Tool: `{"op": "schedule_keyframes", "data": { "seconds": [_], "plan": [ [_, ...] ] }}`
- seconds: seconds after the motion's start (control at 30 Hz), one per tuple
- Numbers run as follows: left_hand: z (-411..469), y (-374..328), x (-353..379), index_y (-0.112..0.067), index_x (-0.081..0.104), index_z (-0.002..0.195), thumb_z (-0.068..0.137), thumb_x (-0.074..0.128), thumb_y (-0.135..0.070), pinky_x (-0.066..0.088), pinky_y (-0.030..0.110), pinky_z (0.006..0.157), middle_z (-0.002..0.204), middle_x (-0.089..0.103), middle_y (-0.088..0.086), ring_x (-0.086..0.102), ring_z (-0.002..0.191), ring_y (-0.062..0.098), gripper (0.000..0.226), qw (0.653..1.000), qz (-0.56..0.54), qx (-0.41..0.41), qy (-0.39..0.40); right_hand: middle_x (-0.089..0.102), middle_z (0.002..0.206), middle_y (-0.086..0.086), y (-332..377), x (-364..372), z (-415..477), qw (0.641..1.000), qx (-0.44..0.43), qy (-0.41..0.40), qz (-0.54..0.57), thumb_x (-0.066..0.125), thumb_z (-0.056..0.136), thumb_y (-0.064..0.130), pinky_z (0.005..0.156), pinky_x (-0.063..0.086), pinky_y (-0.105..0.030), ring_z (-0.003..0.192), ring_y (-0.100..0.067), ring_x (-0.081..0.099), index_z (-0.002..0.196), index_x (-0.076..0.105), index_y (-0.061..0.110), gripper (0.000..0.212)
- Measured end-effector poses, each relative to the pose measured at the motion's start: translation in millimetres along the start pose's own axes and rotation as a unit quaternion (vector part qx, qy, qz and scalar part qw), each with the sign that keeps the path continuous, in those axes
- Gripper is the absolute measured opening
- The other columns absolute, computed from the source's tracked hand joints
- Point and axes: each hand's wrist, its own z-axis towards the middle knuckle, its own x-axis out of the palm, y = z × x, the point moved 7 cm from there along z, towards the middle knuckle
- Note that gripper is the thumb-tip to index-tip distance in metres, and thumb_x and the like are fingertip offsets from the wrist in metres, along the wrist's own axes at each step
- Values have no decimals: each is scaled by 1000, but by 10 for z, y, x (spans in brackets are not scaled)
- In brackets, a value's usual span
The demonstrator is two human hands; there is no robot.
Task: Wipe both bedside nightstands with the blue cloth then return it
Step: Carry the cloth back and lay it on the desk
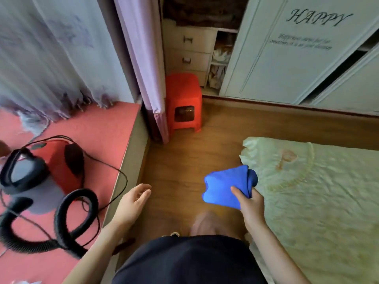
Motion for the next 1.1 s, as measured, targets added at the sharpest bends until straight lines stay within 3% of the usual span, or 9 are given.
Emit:
{"op": "schedule_keyframes", "data": {
  "seconds": [0.17, 0.33, 0.47, 0.57, 0.7, 0.83, 0.93, 1.0, 1.1],
  "plan": [
    [1025, -646, 202, -28, 67, 104, 96, 54, -30, 47, 25, 82, 100, 70, -11, 64, 96, 6, 16, 999, -14, 30, 40, 61, 71, -7, 135, -149, 727, 998, 22, -49, 11, 73, 82, 13, 65, 43, -33, 72, -25, 58, 74, 61, 6, 16],
    [2050, -1458, 426, -25, 67, 104, 97, 52, -27, 42, 14, 78, 100, 69, -12, 62, 95, 2, 16, 997, 1, 52, 56, 65, 77, -8, 312, -261, 1692, 995, 52, -80, 16, 72, 83, 12, 63, 46, -33, 74, -27, 62, 86, 66, 2, 12],
    [2811, -2019, 458, -31, 67, 98, 92, 55, -34, 47, 26, 86, 99, 72, -8, 66, 97, 11, 14, 997, -7, 50, 64, 61, 70, -5, 776, -191, 2440, 995, 54, -78, 28, 71, 83, 9, 57, 43, -29, 66, -22, 58, 78, 63, 5, 10],
    [3345, -2309, 392, -34, 68, 92, 83, 52, -43, 50, 37, 92, 97, 73, -7, 66, 96, 15, 20, 998, -14, 46, 51, 55, 64, -1, 1201, -89, 2957, 996, 44, -70, 39, 70, 84, 8, 52, 41, -21, 61, -16, 54, 68, 57, 12, 21],
    [3982, -2732, 364, -31, 67, 94, 88, 58, -34, 48, 40, 93, 100, 72, -2, 65, 100, 21, 12, 998, 3, 45, 52, 60, 69, -4, 1682, -30, 3691, 993, 33, -97, 61, 72, 83, 10, 58, 45, -26, 65, -18, 57, 75, 62, 6, 14],
    [4753, -3133, 459, -33, 69, 86, 74, 54, -47, 48, 45, 94, 96, 74, 1, 67, 99, 24, 24, 998, -20, 29, 50, 65, 78, -4, 2012, -10, 4470, 987, 27, -137, 80, 74, 81, 9, 58, 48, -19, 69, -12, 62, 85, 65, 3, 11],
    [5427, -3591, 675, -38, 69, 85, 74, 55, -53, 48, 41, 89, 94, 74, 1, 67, 95, 23, 23, 996, -3, 39, 75, 67, 84, -8, 2159, -65, 5029, 982, 40, -160, 95, 75, 81, 12, 66, 51, -34, 76, -22, 63, 86, 65, 10, 12],
    [5882, -4022, 891, -40, 66, 84, 85, 59, -41, 46, 36, 86, 97, 73, 2, 66, 96, 23, 8, 993, 15, 54, 108, 69, 89, -10, 2252, -172, 5342, 977, 53, -178, 101, 75, 82, 14, 70, 53, -41, 80, -25, 66, 94, 66, 10, 16],
    [6436, -4824, 1324, -31, 67, 96, 94, 57, -27, 43, 24, 81, 102, 71, -2, 64, 99, 17, 10, 979, 43, 101, 172, 68, 94, -17, 2333, -436, 5674, 962, 89, -231, 119, 74, 83, 17, 70, 54, -45, 84, -32, 67, 103, 64, 2, 27]
  ]
}}
